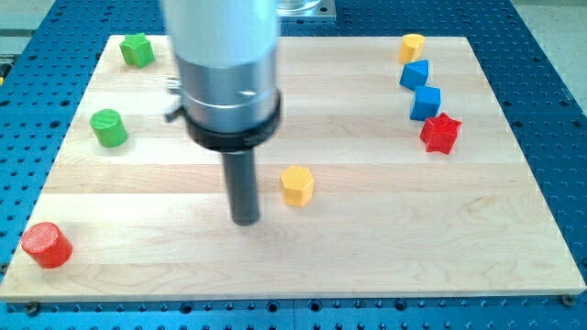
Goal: Move the red circle diagonally bottom right to the green circle
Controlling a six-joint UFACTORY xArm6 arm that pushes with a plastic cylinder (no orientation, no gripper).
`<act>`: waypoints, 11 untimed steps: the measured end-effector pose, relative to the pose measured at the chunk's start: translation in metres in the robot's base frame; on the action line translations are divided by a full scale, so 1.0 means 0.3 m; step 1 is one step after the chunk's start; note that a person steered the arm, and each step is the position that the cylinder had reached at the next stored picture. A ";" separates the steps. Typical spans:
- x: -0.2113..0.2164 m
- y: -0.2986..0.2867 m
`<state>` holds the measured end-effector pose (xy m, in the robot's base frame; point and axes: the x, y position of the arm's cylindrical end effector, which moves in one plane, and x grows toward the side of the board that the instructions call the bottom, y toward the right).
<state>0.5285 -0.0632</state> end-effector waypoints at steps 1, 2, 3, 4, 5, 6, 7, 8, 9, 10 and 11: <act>-0.128 0.254; -0.133 0.560; -0.042 0.562; -0.099 0.806; -0.070 0.727; -0.033 0.464; 0.219 0.026; 0.294 -0.307; 0.262 -0.654; 0.122 -0.641; 0.044 -0.497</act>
<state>0.5416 -0.2122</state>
